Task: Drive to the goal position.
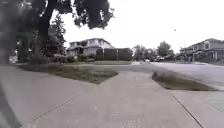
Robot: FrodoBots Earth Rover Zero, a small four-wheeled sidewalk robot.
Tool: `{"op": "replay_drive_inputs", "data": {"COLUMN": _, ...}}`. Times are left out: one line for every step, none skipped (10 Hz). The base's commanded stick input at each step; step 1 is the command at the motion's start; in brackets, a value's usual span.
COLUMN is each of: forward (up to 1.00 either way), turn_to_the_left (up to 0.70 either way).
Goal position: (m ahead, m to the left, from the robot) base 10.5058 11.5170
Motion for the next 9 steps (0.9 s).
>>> {"op": "replay_drive_inputs", "data": {"forward": 0.70, "turn_to_the_left": 0.35}}
{"op": "replay_drive_inputs", "data": {"forward": 0.70, "turn_to_the_left": 0.35}}
{"op": "replay_drive_inputs", "data": {"forward": 0.70, "turn_to_the_left": 0.35}}
{"op": "replay_drive_inputs", "data": {"forward": 0.70, "turn_to_the_left": 0.35}}
{"op": "replay_drive_inputs", "data": {"forward": 0.70, "turn_to_the_left": 0.35}}
{"op": "replay_drive_inputs", "data": {"forward": 0.70, "turn_to_the_left": 0.35}}
{"op": "replay_drive_inputs", "data": {"forward": 0.70, "turn_to_the_left": 0.35}}
{"op": "replay_drive_inputs", "data": {"forward": 0.70, "turn_to_the_left": 0.35}}
{"op": "replay_drive_inputs", "data": {"forward": 0.70, "turn_to_the_left": 0.35}}
